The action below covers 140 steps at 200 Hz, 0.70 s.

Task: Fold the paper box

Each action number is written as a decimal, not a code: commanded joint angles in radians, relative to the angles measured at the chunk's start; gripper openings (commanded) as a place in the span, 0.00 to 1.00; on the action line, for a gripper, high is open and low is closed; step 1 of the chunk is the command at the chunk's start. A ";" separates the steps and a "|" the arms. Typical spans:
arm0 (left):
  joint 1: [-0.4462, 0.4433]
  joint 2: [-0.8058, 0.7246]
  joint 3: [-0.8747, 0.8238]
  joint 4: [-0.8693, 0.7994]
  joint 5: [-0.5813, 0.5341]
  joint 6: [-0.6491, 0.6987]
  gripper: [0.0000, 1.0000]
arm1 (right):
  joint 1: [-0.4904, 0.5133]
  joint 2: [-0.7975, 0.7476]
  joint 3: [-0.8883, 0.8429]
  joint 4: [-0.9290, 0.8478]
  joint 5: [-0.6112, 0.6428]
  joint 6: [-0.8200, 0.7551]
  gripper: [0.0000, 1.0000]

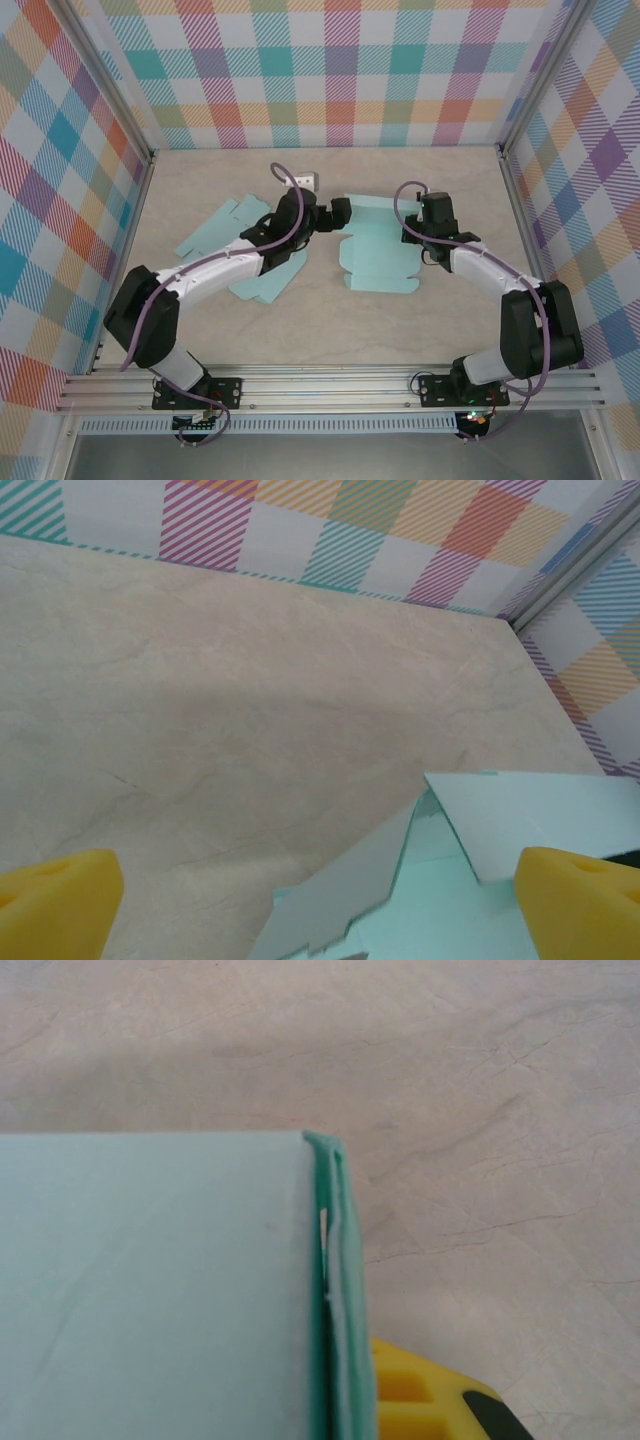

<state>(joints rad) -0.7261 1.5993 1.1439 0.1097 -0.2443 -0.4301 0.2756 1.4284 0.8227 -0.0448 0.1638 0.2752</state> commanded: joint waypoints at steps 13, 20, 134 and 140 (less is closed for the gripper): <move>-0.007 0.043 0.063 0.002 -0.006 0.008 1.00 | 0.005 -0.040 -0.022 0.037 -0.014 -0.012 0.00; -0.007 0.053 0.066 0.003 -0.003 0.011 1.00 | 0.005 -0.040 -0.023 0.039 -0.014 -0.014 0.00; -0.007 0.097 0.008 -0.046 -0.010 0.018 1.00 | 0.004 -0.057 -0.054 0.088 -0.024 -0.016 0.00; -0.007 0.095 0.000 -0.049 -0.018 0.019 1.00 | 0.003 -0.059 -0.058 0.088 -0.020 -0.016 0.00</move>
<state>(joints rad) -0.7261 1.6886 1.1782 0.1040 -0.2440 -0.4294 0.2756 1.4124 0.7776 -0.0181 0.1635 0.2634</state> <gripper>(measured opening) 0.997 0.111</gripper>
